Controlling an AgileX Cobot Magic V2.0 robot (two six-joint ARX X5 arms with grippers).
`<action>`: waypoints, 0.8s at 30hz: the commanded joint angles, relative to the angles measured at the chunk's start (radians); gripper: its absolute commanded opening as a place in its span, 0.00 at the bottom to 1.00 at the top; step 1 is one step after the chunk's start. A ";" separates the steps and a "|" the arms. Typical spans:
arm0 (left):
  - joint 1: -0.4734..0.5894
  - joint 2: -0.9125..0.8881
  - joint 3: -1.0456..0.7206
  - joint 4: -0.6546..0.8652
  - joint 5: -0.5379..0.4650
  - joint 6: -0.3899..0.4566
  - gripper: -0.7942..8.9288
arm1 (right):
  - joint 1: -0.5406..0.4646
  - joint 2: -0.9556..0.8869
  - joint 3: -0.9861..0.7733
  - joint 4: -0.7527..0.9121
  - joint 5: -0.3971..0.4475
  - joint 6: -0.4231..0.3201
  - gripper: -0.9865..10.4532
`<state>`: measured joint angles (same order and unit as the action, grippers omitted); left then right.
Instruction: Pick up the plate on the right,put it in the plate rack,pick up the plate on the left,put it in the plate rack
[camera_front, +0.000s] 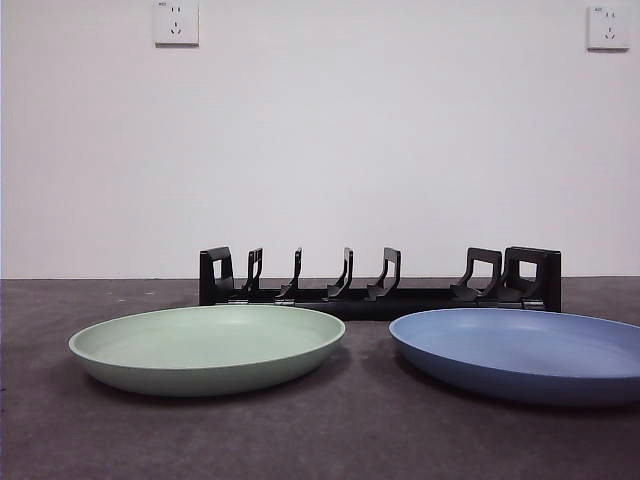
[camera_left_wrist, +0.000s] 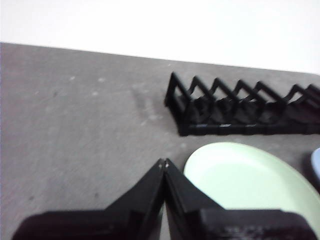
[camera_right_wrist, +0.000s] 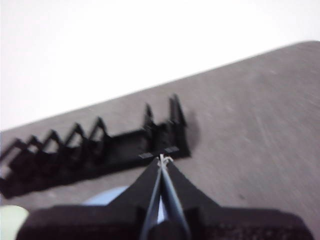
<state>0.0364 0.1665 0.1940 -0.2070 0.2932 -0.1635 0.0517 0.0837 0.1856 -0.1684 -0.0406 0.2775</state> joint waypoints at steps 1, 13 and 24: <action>0.002 0.058 0.058 -0.005 0.025 -0.016 0.07 | 0.000 0.053 0.075 0.000 -0.029 0.018 0.08; 0.002 0.333 0.430 -0.230 0.259 0.071 0.07 | 0.000 0.424 0.531 -0.375 -0.204 -0.163 0.08; -0.048 0.503 0.777 -0.612 0.291 0.302 0.07 | 0.000 0.705 0.873 -0.776 -0.329 -0.339 0.08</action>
<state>-0.0036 0.6647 0.9607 -0.8085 0.5789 0.0841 0.0517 0.7841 1.0470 -0.9340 -0.3599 -0.0177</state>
